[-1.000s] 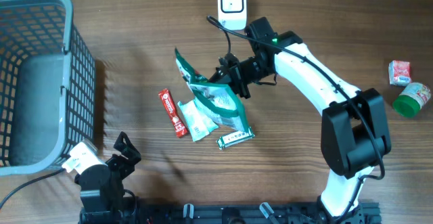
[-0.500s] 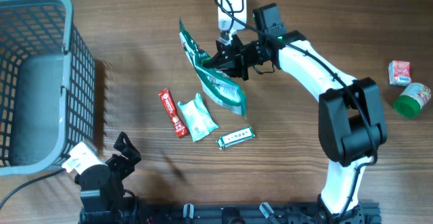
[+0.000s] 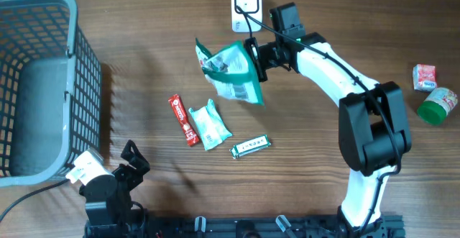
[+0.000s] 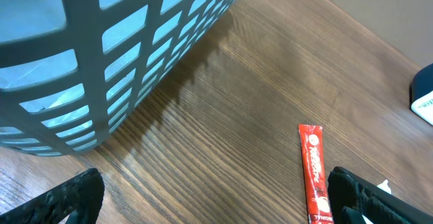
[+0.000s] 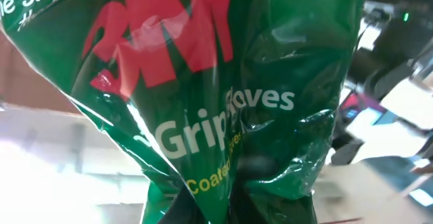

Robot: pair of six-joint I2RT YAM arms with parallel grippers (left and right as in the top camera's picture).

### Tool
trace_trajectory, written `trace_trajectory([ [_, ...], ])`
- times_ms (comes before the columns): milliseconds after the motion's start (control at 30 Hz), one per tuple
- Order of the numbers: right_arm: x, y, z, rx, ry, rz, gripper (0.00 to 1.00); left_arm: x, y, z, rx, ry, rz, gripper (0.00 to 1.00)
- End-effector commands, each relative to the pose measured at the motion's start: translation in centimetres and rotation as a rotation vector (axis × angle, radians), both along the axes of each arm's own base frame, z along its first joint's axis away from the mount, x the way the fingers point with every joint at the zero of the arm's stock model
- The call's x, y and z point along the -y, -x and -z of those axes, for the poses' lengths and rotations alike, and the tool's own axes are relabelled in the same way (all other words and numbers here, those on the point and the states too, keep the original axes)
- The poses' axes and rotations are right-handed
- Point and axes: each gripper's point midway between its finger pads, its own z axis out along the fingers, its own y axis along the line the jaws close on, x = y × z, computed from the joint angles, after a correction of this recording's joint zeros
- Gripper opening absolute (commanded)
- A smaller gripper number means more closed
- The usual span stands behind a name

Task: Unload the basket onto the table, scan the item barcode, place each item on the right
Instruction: 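Grasp the green 3M gloves pack and lift it with right gripper, then hold the gloves pack up to the scanner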

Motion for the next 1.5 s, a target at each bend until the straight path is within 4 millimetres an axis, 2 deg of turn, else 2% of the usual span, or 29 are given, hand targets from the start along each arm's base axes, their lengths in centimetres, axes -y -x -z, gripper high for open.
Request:
trace_trajectory([
  [0, 0.9, -0.4, 0.1, -0.178, 0.034, 0.005, 0.04, -0.2, 0.0, 0.2, 0.000, -0.002, -0.014, 1.00],
  [167, 0.8, -0.4, 0.1, -0.153, 0.024, 0.003, 0.04, -0.2, 0.0, 0.2, 0.000, -0.001, -0.014, 1.00],
  [300, 0.2, 0.0, 0.2, 0.174, -0.080, -0.008, 0.04, -0.2, 0.0, 0.2, 0.001, -0.002, -0.014, 1.00],
  [367, -1.4, 0.0, 2.1, 0.442, -0.052, 0.002, 0.04, -0.2, 0.0, 0.2, 0.000, -0.002, -0.014, 1.00],
  [400, -2.1, 0.2, 2.9, 0.508, -0.027, -0.003, 0.04, -0.2, 0.0, 0.2, 0.000, -0.001, -0.014, 1.00],
  [433, -3.2, -0.5, 5.8, 0.645, 0.128, 0.010, 0.04, -0.2, 0.0, 0.2, 0.000, -0.001, -0.014, 1.00],
  [467, -3.3, -1.9, 8.8, 0.731, 0.327, 0.045, 0.04, -0.2, 0.0, 0.2, 0.000, -0.001, -0.014, 1.00],
  [600, -1.4, -4.7, 12.1, 0.829, 0.599, 0.108, 0.04, -0.2, 0.0, 0.1, 0.001, -0.001, -0.014, 1.00],
  [667, -0.5, -4.2, 12.7, 0.812, 0.636, 0.085, 0.04, -0.2, 0.0, 0.2, 0.000, -0.001, -0.014, 1.00],
  [767, 3.1, -4.4, 14.6, 0.696, 0.912, 0.146, 0.04, -0.2, 0.0, 0.2, 0.000, -0.002, -0.014, 1.00],
  [900, 8.2, -4.8, 11.8, 0.534, 1.213, 0.399, 0.04, -0.2, 0.0, 0.2, 0.001, -0.001, -0.014, 1.00],
  [933, 10.1, -5.1, 10.4, 0.445, 1.304, 0.559, 0.04, -0.2, 0.0, 0.2, 0.001, -0.001, -0.014, 1.00],
  [967, 10.8, -5.5, 9.7, 0.408, 1.323, 0.641, 0.04, -0.2, 0.0, 0.2, 0.001, -0.002, -0.014, 1.00],
  [1033, 11.2, -6.9, 8.0, 0.465, 1.300, 0.712, 0.04, -0.2, 0.0, 0.2, 0.000, -0.001, -0.014, 1.00],
  [1200, 11.4, -12.2, 5.7, 0.660, 1.266, 0.906, 0.05, -0.2, 0.0, 0.2, 0.001, -0.001, -0.014, 1.00],
  [1233, 11.9, -13.5, 4.9, 0.699, 1.275, 0.981, 0.05, -0.2, 0.0, 0.1, 0.001, -0.001, -0.014, 1.00],
  [1333, 13.2, -15.4, 3.5, 0.746, 1.292, 1.103, 0.05, -0.2, 0.0, 0.2, 0.001, -0.001, -0.014, 1.00],
  [1467, 15.4, -19.8, 3.3, 0.757, 1.266, 1.240, 0.05, -0.2, 0.0, 0.2, 0.000, -0.002, -0.014, 1.00],
])
